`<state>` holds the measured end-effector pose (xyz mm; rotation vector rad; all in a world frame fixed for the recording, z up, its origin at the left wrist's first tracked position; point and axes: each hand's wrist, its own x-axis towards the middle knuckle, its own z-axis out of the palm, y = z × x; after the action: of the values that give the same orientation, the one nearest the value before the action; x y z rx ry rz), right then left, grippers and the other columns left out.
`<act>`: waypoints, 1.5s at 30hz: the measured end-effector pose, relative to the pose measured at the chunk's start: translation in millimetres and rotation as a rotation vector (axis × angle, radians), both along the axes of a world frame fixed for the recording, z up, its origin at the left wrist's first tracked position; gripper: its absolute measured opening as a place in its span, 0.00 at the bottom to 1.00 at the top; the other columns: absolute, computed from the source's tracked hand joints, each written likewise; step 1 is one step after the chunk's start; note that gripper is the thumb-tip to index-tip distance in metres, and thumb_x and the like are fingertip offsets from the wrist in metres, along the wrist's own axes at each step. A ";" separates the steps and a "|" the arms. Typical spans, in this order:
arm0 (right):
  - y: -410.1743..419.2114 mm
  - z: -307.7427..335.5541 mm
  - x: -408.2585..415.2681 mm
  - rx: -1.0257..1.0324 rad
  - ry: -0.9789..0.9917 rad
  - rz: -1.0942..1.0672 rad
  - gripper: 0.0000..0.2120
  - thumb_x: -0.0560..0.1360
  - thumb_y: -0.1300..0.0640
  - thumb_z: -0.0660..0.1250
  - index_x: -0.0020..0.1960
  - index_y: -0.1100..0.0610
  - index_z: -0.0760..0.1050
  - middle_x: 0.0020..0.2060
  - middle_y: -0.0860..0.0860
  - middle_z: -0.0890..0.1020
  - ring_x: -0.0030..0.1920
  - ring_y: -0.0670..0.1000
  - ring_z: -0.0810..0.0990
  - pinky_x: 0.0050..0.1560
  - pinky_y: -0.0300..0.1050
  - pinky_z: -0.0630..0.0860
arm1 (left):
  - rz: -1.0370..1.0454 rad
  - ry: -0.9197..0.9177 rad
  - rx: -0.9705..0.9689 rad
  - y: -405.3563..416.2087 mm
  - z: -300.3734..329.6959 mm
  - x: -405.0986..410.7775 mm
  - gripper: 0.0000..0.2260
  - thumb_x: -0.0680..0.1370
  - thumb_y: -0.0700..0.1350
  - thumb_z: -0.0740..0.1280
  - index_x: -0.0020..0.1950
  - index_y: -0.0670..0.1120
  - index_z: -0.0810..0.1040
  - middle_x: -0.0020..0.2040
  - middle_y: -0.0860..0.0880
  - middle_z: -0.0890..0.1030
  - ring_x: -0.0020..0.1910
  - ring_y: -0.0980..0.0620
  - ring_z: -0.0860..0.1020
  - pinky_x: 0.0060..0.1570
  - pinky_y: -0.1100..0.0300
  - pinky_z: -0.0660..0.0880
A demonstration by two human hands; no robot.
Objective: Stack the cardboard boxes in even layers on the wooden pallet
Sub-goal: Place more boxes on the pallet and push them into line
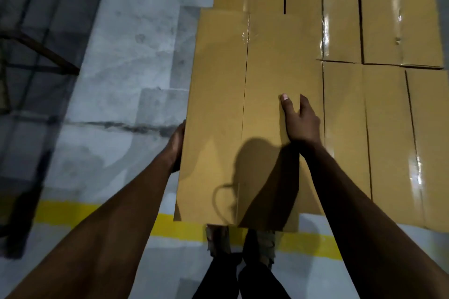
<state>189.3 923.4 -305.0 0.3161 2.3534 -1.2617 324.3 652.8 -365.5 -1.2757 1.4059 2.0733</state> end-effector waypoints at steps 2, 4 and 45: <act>6.9 11.2 12.7 0.022 -0.046 0.057 0.39 0.79 0.30 0.59 0.82 0.52 0.58 0.76 0.60 0.69 0.74 0.61 0.70 0.70 0.52 0.68 | 0.003 -0.073 -0.034 5.1 14.1 26.6 0.26 0.86 0.64 0.53 0.61 0.48 0.84 0.50 0.46 0.88 0.46 0.48 0.87 0.52 0.50 0.80; 16.8 22.1 29.3 0.038 -0.087 0.094 0.38 0.80 0.33 0.62 0.81 0.54 0.59 0.74 0.62 0.71 0.72 0.63 0.72 0.67 0.51 0.70 | -0.009 -0.125 -0.057 10.5 30.9 45.9 0.32 0.83 0.70 0.50 0.65 0.52 0.83 0.57 0.47 0.87 0.57 0.45 0.84 0.65 0.44 0.76; 167.0 329.6 215.0 -0.072 0.219 -0.089 0.10 0.82 0.59 0.67 0.59 0.49 0.82 0.53 0.45 0.84 0.54 0.48 0.83 0.57 0.57 0.82 | -0.453 0.269 -0.567 135.7 403.7 100.3 0.13 0.86 0.55 0.59 0.63 0.53 0.79 0.62 0.51 0.81 0.57 0.51 0.81 0.64 0.43 0.78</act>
<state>404.3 1090.4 24.6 0.2749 2.4911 -1.4868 424.6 788.6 38.2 -0.7448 2.2685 1.6309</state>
